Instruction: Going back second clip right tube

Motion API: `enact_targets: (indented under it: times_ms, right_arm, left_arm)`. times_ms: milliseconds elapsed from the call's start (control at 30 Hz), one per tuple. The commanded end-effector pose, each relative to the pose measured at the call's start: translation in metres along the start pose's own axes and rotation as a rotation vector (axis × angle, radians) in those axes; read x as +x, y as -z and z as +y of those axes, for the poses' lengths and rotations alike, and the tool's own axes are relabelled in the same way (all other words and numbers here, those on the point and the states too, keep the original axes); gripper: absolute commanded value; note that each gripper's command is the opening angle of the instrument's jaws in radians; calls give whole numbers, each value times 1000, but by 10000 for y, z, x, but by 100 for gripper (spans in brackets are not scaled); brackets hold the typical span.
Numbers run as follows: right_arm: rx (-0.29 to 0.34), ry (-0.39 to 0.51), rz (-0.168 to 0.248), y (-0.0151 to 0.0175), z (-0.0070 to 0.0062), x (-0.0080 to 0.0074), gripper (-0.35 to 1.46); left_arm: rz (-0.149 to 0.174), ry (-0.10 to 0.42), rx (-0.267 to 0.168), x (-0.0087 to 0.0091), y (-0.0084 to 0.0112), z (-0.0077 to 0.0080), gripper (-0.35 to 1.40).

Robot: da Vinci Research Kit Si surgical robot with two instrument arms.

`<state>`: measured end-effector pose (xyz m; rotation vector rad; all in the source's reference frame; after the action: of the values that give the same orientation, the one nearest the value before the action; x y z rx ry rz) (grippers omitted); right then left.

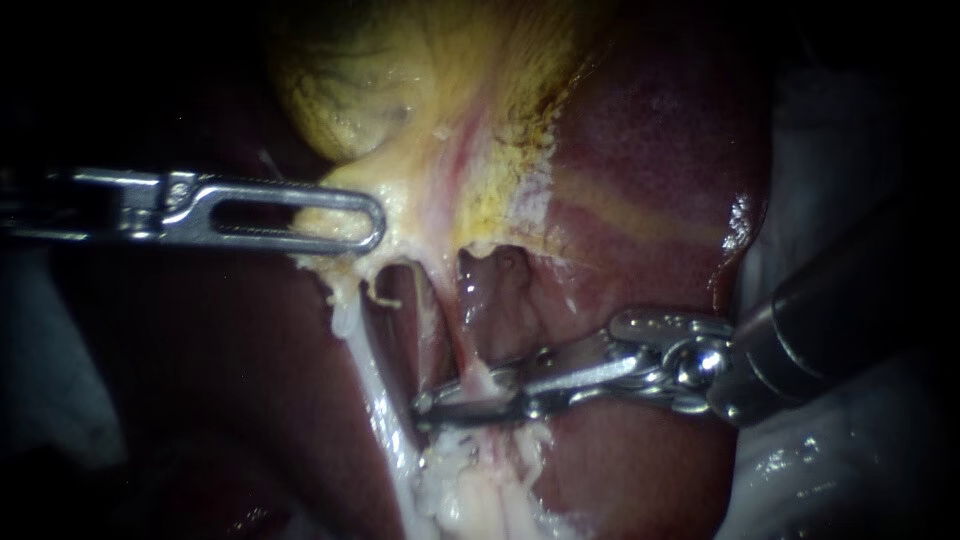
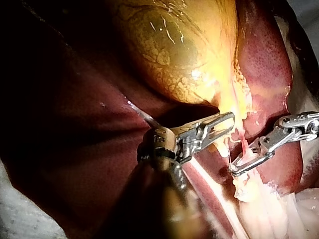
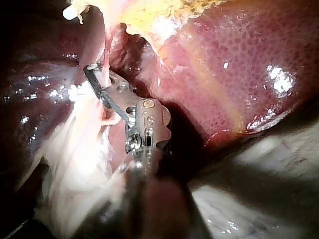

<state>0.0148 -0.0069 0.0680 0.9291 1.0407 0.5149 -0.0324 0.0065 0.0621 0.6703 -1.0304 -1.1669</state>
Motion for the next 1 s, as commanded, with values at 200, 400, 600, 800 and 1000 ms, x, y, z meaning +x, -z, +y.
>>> enact_targets:
  times_ms: [200, 400, 600, 800, 1000]
  right_arm:
    - [-12, 11, -27, -5, -6, 1, -35]
    - [-55, 121, -42, -8, -11, 4, -35]
    - [-215, 301, 29, -6, -16, 17, 47]
    - [-161, 359, 23, -7, -27, 18, 50]
    - [-137, 379, 15, -6, -36, 15, 50]
  left_arm:
    - [0, 1, 1, -1, 1, -2, -35]
    - [0, 1, 1, -1, 1, -2, -35]
    - [0, 1, 2, -1, 2, -1, -35]
    - [1, 1, 2, -1, 2, 1, -35]
    - [2, 0, 4, -1, 4, 3, -35]
